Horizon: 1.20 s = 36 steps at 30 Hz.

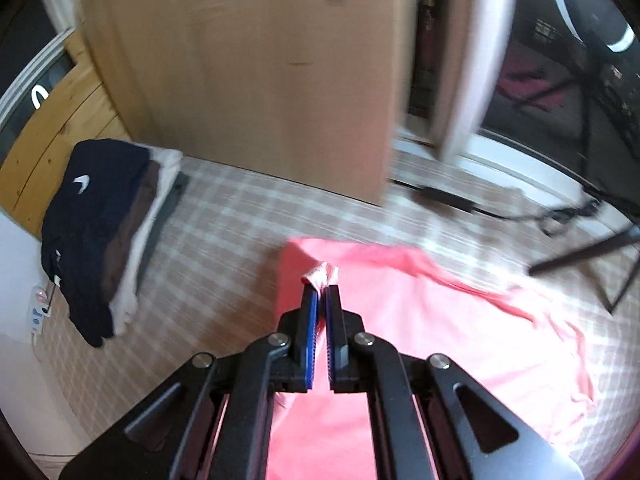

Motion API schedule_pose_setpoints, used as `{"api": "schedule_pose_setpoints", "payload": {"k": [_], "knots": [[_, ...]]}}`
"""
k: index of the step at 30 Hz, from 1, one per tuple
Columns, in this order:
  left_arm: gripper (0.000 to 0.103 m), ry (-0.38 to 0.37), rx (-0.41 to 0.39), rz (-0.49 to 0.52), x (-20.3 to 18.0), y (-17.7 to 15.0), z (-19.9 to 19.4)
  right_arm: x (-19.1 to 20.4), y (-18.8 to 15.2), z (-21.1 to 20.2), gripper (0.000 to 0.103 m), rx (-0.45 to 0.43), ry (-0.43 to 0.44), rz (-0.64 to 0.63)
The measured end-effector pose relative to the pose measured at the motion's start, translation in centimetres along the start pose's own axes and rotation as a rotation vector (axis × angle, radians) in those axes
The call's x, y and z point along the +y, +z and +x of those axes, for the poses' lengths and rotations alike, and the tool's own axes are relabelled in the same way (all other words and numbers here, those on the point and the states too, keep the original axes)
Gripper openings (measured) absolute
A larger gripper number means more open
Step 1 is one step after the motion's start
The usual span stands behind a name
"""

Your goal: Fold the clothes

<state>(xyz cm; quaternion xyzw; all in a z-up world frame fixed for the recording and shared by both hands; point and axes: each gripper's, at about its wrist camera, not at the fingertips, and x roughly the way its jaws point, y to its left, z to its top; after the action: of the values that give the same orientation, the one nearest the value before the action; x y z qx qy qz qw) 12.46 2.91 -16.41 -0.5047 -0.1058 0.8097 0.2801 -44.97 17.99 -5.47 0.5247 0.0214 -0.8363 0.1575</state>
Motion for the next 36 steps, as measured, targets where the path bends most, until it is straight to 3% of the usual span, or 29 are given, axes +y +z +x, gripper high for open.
{"api": "schedule_pose_setpoints", "payload": {"k": [5, 9, 13, 15, 17, 20, 24, 26, 28, 32, 36], "knots": [[0.001, -0.014, 0.049, 0.017, -2.7, -0.4, 3.5, -5.3, -2.3, 1.7, 0.004, 0.028, -0.021, 0.056], [0.001, -0.025, 0.105, 0.018, -3.3, -0.6, 6.3, -7.0, -3.6, 4.3, 0.007, 0.071, -0.01, 0.07], [0.002, -0.001, 0.124, -0.024, -3.4, -0.8, 6.8, -7.4, -4.3, 4.4, 0.016, 0.075, -0.084, 0.034], [0.012, 0.015, 0.109, -0.041, -3.6, -1.1, 5.6, -7.8, -4.6, 2.9, 0.027, 0.052, -0.118, 0.026], [0.019, 0.041, 0.076, -0.055, -3.5, -1.8, 3.0, -8.3, -5.1, 0.4, 0.029, 0.012, -0.118, 0.02], [0.019, 0.117, 0.048, -0.104, -2.7, -3.6, -0.7, -8.4, -7.1, -5.0, 0.029, -0.043, -0.003, 0.01], [0.019, 0.155, 0.056, -0.197, 0.0, -5.4, -2.3, -8.4, -12.9, -13.3, 0.031, -0.102, 0.169, -0.005], [0.019, 0.165, 0.074, -0.189, 0.8, -5.2, -1.3, -8.7, -16.5, -16.4, 0.051, -0.105, 0.216, -0.011], [0.019, 0.174, 0.079, -0.173, 1.4, -4.6, -0.2, -9.1, -19.8, -18.1, 0.051, -0.099, 0.197, -0.022], [0.019, 0.172, 0.1, -0.125, 1.6, -2.4, 2.3, -9.5, -22.8, -18.8, 0.051, -0.112, 0.148, -0.056], [0.019, 0.14, 0.116, -0.049, 0.3, 0.2, 3.7, -7.8, -20.5, -17.2, 0.051, -0.131, 0.141, -0.102]]}}
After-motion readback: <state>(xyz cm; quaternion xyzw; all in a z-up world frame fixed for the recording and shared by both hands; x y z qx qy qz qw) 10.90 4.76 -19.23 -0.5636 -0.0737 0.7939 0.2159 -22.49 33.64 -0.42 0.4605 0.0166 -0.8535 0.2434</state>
